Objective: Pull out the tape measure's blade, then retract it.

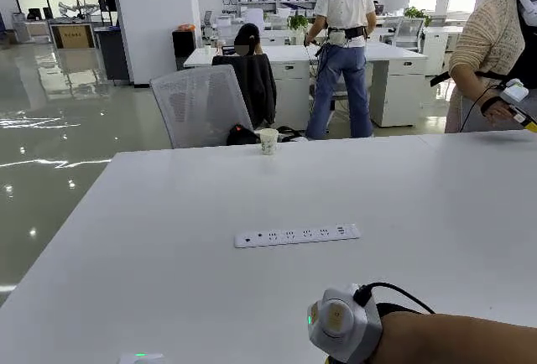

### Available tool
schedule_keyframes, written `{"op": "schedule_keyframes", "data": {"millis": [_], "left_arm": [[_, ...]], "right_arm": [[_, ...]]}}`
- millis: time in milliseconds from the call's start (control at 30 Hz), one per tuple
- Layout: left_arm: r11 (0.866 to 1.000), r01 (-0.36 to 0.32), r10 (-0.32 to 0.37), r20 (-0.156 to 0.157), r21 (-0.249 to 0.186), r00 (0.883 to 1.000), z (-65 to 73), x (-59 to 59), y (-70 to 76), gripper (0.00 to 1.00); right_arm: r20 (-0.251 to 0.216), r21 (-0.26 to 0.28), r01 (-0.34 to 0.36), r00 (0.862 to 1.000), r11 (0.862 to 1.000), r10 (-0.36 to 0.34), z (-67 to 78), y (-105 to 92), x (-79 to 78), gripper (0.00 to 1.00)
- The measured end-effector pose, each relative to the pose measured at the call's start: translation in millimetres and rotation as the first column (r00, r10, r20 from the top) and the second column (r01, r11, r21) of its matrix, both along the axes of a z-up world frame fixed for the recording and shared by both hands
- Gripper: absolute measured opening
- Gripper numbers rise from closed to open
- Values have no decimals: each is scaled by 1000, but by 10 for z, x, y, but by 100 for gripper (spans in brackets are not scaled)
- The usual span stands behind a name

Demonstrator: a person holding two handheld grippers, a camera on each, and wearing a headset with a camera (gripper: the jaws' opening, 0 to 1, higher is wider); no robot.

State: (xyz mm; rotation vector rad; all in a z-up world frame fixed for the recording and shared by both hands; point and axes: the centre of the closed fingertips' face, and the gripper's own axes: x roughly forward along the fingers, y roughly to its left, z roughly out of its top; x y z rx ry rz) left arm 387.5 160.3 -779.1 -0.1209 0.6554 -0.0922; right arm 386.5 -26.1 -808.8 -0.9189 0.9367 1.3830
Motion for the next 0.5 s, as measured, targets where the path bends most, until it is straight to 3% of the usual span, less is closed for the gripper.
{"op": "schedule_keyframes", "data": {"millis": [500], "left_arm": [[1000, 3, -3, -3, -1, 1000, -12, 3, 7, 61]], "right_arm": [[5, 16, -23, 1000, 1000, 23, -7, 61, -9, 12]]}}
